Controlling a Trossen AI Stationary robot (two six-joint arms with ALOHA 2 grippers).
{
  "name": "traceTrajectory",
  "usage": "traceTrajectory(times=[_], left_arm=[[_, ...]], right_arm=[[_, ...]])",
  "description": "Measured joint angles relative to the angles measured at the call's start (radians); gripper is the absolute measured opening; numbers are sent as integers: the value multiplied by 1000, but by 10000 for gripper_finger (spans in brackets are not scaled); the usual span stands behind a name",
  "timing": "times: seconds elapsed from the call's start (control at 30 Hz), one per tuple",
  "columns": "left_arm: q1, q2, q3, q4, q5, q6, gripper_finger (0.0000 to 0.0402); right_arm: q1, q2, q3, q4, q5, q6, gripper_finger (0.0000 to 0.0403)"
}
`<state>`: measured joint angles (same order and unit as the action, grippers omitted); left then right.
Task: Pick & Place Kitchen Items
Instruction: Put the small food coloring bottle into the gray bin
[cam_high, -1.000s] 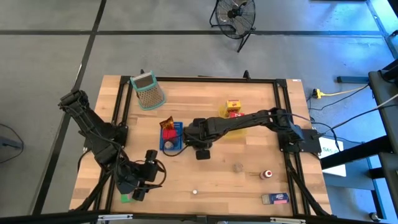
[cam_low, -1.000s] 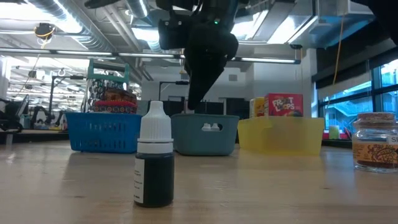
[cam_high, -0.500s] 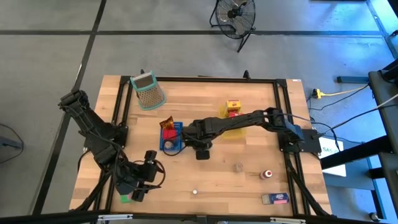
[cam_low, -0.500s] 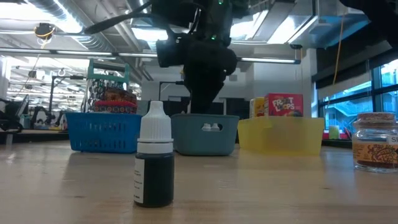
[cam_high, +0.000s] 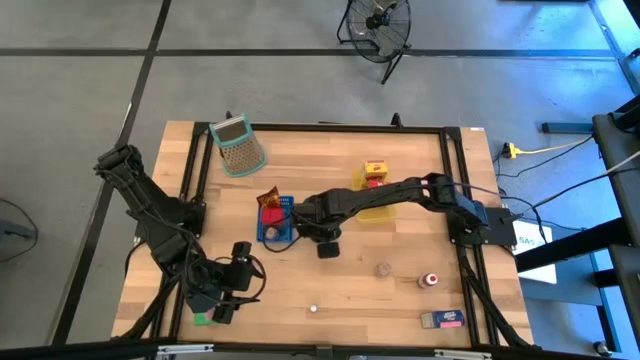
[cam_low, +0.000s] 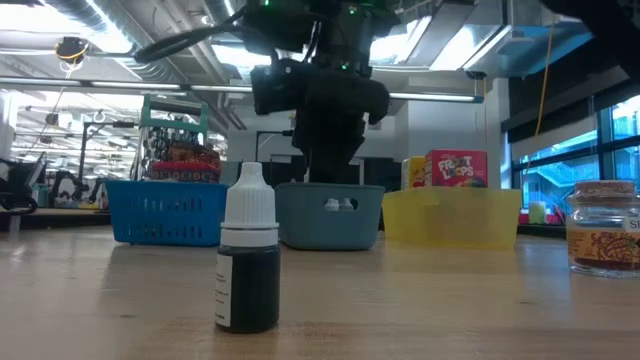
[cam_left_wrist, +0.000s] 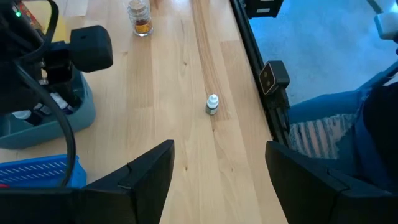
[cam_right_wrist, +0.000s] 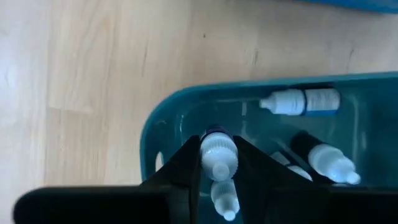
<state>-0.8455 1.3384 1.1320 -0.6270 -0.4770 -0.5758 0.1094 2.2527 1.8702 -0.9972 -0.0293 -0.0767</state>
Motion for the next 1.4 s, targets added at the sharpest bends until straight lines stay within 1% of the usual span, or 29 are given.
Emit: traceTrajectory(times=[0.23,0.63,0.9,1.17,1.4], left_arm=[[0,0,0,0,0,4,249],[0,0,0,-1,-1,12,249],[0,0,0,-1,-2,13,249],[0,0,0,-1,-2,13,249],[0,0,0,-1,-2,13,249]], right_arm=[[0,4,0,-5,-1,-43,71],[-14,23,0,5,-9,-63,73],[-14,23,0,18,-12,-60,95],[-17,23,0,39,-9,-54,109],[-17,23,0,39,-8,-51,131]])
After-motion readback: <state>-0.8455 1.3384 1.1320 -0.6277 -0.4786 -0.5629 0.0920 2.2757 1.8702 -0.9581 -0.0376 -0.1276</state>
